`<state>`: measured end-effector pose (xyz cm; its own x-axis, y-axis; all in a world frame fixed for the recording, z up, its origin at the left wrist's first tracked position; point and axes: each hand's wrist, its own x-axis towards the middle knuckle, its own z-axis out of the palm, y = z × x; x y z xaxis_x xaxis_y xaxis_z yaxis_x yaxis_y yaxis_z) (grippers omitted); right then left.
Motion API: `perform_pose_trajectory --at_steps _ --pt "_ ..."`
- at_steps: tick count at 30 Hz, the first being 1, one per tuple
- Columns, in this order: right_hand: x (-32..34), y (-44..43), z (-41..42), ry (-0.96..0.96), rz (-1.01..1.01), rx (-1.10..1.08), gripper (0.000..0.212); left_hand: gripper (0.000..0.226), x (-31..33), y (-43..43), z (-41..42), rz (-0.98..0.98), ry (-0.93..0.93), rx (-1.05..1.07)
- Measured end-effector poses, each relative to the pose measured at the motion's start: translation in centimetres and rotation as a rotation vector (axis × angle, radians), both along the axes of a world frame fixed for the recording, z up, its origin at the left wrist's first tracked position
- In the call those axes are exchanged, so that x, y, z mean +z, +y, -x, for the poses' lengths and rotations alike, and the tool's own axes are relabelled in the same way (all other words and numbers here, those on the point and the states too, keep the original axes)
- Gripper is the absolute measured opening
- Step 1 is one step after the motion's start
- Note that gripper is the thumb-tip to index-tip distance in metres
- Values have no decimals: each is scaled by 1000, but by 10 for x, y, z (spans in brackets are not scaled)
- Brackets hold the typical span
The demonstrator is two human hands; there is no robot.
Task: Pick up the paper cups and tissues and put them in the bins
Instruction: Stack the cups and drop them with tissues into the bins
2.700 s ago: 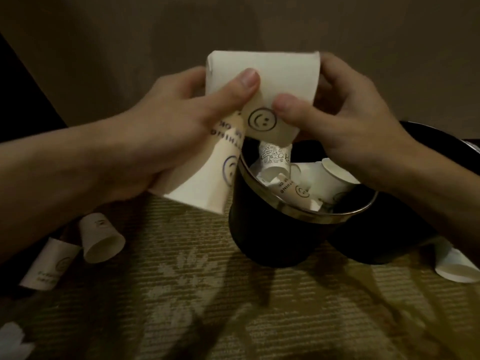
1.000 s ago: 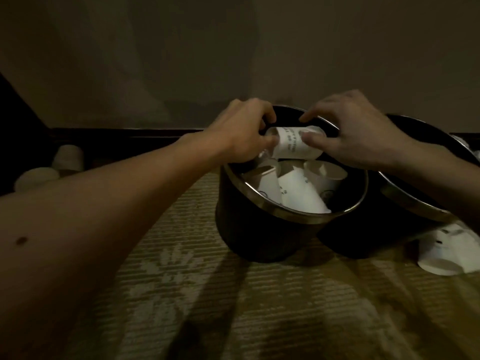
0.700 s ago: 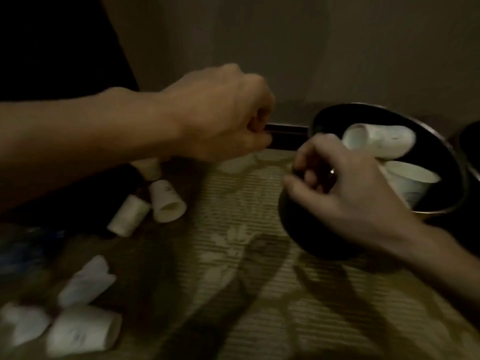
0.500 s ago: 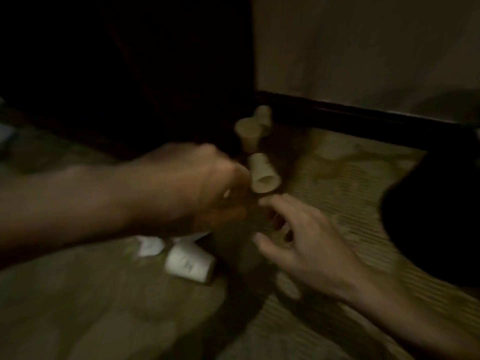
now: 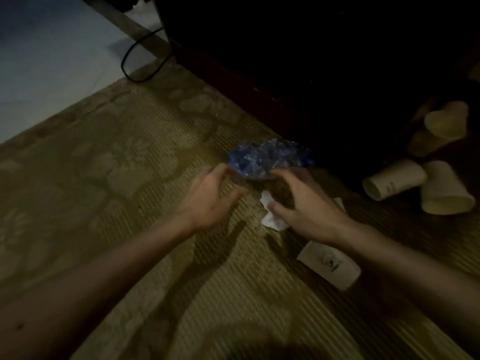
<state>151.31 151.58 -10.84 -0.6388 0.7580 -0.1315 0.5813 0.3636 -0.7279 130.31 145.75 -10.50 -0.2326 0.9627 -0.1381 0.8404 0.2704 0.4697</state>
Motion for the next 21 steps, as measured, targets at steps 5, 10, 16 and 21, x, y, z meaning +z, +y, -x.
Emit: perform_pose_trajectory --at_steps 5,10,16,21 --pt "-12 32 23 -80 -4 -121 62 70 -37 40 4 17 -324 245" --pt "-31 59 32 -76 83 -223 72 85 -48 74 2 22 -438 288" --pt "-54 76 37 162 290 -439 100 84 -53 96 -3 -78 -639 341" --pt "-45 67 34 263 433 -632 109 69 -54 84 -30 -162 -773 360"
